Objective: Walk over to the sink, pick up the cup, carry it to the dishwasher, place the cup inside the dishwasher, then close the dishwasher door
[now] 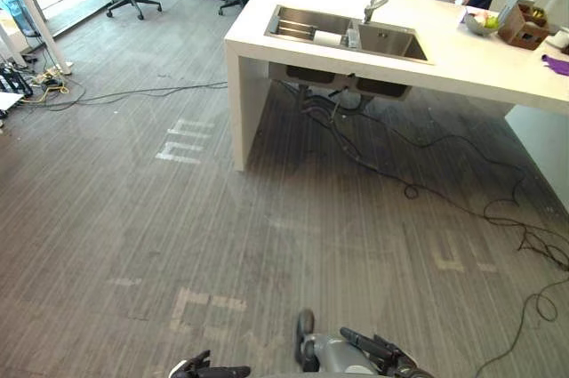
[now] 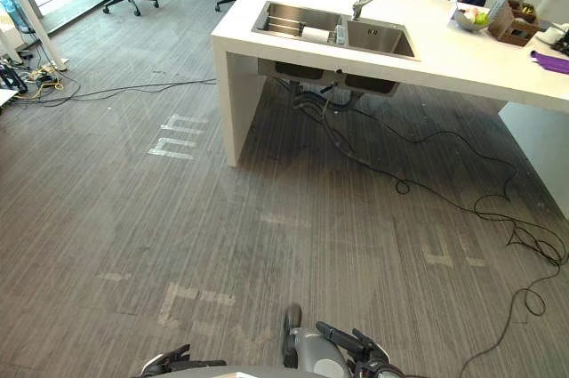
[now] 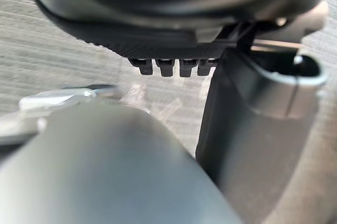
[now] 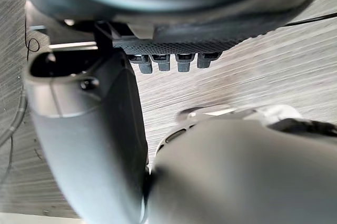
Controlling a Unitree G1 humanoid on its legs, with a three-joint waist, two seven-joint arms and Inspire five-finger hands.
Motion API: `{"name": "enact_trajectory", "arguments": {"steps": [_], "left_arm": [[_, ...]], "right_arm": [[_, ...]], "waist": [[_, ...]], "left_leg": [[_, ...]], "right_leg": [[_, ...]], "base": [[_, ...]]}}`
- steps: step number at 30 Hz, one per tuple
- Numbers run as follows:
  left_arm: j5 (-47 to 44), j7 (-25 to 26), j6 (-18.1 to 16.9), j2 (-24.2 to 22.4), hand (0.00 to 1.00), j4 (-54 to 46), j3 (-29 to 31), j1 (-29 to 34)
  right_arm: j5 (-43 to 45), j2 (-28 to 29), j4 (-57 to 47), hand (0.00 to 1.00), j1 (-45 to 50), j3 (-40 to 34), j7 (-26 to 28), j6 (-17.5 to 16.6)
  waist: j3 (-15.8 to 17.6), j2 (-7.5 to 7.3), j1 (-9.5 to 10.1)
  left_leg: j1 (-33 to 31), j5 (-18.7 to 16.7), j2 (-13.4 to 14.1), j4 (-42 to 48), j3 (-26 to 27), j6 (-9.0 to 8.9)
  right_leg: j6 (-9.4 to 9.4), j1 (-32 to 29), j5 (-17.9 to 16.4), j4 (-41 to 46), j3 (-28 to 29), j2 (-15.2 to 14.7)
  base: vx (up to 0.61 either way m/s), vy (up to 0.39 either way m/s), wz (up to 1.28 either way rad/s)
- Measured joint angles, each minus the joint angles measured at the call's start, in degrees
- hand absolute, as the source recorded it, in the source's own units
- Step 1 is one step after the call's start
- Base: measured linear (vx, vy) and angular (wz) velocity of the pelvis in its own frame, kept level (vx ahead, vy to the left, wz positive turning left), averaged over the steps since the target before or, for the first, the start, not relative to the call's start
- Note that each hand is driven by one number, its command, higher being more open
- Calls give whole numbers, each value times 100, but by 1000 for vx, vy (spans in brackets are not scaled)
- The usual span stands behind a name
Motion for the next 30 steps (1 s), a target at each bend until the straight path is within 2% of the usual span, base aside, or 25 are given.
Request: {"name": "enact_trajectory", "arguments": {"steps": [1, 3, 6, 7, 8, 9, 10, 11, 13, 14, 15, 16, 17, 18, 19, 21, 22, 23, 24, 25, 26, 27, 28, 29, 30], "left_arm": [[-1, -2, 11, -82, 100, 3, 13, 6], [-10, 7, 61, -161, 100, 3, 221, -9], [-17, 18, 180, -217, 100, 1, 263, -15], [-12, 21, 187, -278, 100, -2, 396, -9], [-6, 21, 187, -342, 100, -7, 553, -6], [-5, 27, 179, -380, 100, -12, 609, 5], [-5, 39, 105, -405, 100, -77, 734, 63], [-6, 34, -67, -435, 100, -255, 836, 124], [-105, 50, -222, -481, 100, -460, 829, 172], [-399, 21, -212, -495, 100, -521, 821, 162], [-537, 8, -204, -508, 100, -539, 817, 152], [-759, -38, -245, -491, 100, -539, 815, 115], [-812, -59, -305, -472, 100, -538, 815, 116], [-806, -60, -493, -455, 100, -546, 779, 126], [-800, 13, -775, -465, 100, -589, 636, 169], [-737, 208, -1121, -447, 100, -863, 312, 246], [-686, 374, -1303, -408, 100, -1107, 134, 278], [-683, 482, -1361, -393, 100, -1283, 54, 280], [-578, 825, -1496, -421, 100, -1761, -109, 280], [-486, 1130, -1529, -480, 100, -2415, -333, 228], [-453, 1265, -1542, -491, 100, -2818, -451, 194], [-330, 1476, -1572, -482, 100, -3734, -687, 107], [-232, 1603, -1592, -475, 100, -4299, -816, -24], [-121, 1796, -1624, -479, 100, -5034, -943, -232], [-91, 1864, -1672, -476, 100, -5357, -979, -339]], "right_arm": [[0, -55, -25, 100, -19, -5, 55, 1], [-27, -91, 6, 100, -55, 0, 54, 62], [-33, -145, 84, 100, -24, 2, 53, 122], [-36, -196, 120, 100, -4, 27, 51, 110], [-43, -261, 131, 100, 33, 107, 45, 114], [-43, -296, 134, 100, 45, 171, 34, 115], [-46, -356, 134, 100, 91, 321, -5, 118], [-40, -369, 162, 100, 115, 387, -88, 128], [-26, -405, 225, 100, 101, 487, -160, 176], [-23, -399, 247, 100, 33, 488, -210, 202], [-24, -388, 246, 100, -15, 489, -218, 208], [-40, -343, 242, 100, -128, 485, -215, 207], [-73, -305, 242, 100, -178, 481, -212, 206], [-103, -265, 228, 100, -232, 480, -197, 183], [-159, -234, 202, 100, -243, 487, -182, 145], [-212, -191, 208, 100, -243, 535, -174, 142], [-256, -162, 231, 100, -219, 627, -171, 145], [-297, -137, 235, 100, -230, 672, -172, 148], [-358, -102, 249, 100, -254, 710, -177, 148], [-437, -79, 239, 100, -259, 718, -181, 146], [-442, -66, 216, 100, -253, 715, -177, 142], [-472, -57, 97, 100, -207, 698, -199, 131], [-463, -60, 10, 100, -146, 678, -232, 133], [-453, -68, -140, 100, -19, 657, -294, 108], [-447, -63, -297, 100, 69, 640, -320, 79]], "waist": [[-72, 178, 18], [-106, 240, 53], [-189, 360, 31], [-238, 439, 28], [-284, 516, 31], [-284, 557, 36], [-259, 571, 44], [-242, 562, 78], [-232, 527, 216], [-229, 509, 310], [-222, 489, 344], [-177, 427, 358], [-144, 380, 356], [-96, 298, 372], [-82, 303, 423], [-42, 379, 574], [-40, 347, 667], [-45, 344, 684], [-45, 231, 676], [-88, 170, 636], [-96, 174, 608], [-108, 163, 566], [-121, 140, 534], [-120, 133, 474], [-125, 135, 436]], "left_leg": [[27, -55, 161, 150, 1, 40], [-135, 17, 334, 711, -12, -38], [-454, 291, 570, 1701, -23, -243], [-702, 517, 664, 2349, -39, -340], [-1109, 958, 788, 3230, -8, -401], [-1314, 1311, 872, 3710, 43, -409], [-1820, 1468, 1047, 4802, 71, -375], [-2287, 1067, 1044, 5637, 149, -338], [-2734, 573, 856, 5819, 496, -299], [-3005, 306, 709, 5379, 858, -249], [-3136, 208, 632, 5037, 1040, -230], [-3333, 158, 416, 4156, 1341, -164], [-3391, 188, 259, 3584, 1423, -171], [-3418, 439, -33, 2311, 1480, -196], [-3434, 933, -192, 1094, 1345, -238], [-3621, 1393, -106, 472, 878, -385], [-3694, 1928, -130, 736, 832, -369], [-3726, 2126, -196, 854, 841, -277], [-3798, 2224, -342, 1131, 958, -88], [-3892, 2044, -494, 1280, 1070, 181], [-3890, 1987, -569, 1284, 1086, 266], [-3801, 1865, -733, 1252, 1109, 447], [-3606, 1809, -875, 1137, 1114, 521], [-3216, 1736, -1056, 905, 1094, 613], [-2995, 1694, -1132, 795, 1051, 631]], "right_leg": [[-385, -118, -253, 363, -70, 135], [-716, -91, -554, 584, -140, 290], [-778, 157, -919, 580, -227, 491], [-796, 329, -1044, 492, -249, 580], [-832, 573, -1120, 304, -258, 669], [-851, 768, -1135, 129, -252, 730], [-966, 1214, -1149, -280, -240, 832], [-1059, 1633, -1157, -575, -213, 844], [-929, 2213, -1087, -949, -96, 768], [-874, 2496, -1080, -1153, -1, 681], [-830, 2594, -1083, -1244, 37, 615], [-745, 2772, -1105, -1398, 85, 469], [-677, 2863, -1132, -1445, 101, 371], [-534, 2997, -1210, -1502, 132, 189], [-387, 3141, -1298, -1574, 206, 95], [-182, 3364, -1452, -1685, 345, 105], [-48, 3479, -1666, -1642, 415, 11], [-25, 3512, -1798, -1574, 449, -86], [72, 3437, -2055, -1284, 486, -328], [143, 3208, -2122, -865, 635, -539], [210, 3090, -2085, -640, 684, -637], [411, 2939, -1971, -167, 710, -800], [604, 2810, -1852, 337, 689, -923], [786, 2477, -1474, 1467, 686, -1140], [824, 2244, -1135, 2110, 688, -1253]], "base": [[471, -289, 19], [472, -312, -7], [484, -263, 1], [440, -152, 6], [456, -139, 7], [460, -91, 14], [452, -68, 16], [436, -59, 14], [449, -59, -19], [474, -24, -38], [472, 29, -34], [325, 56, -21], [409, 84, -17], [412, 119, -13], [409, 136, -17], [408, 218, -31], [403, 278, -34], [403, 314, -27], [435, 303, -19], [444, 291, -11], [466, 304, 6], [451, 315, 16], [532, 389, 20], [435, 316, 15], [427, 302, 18]]}}
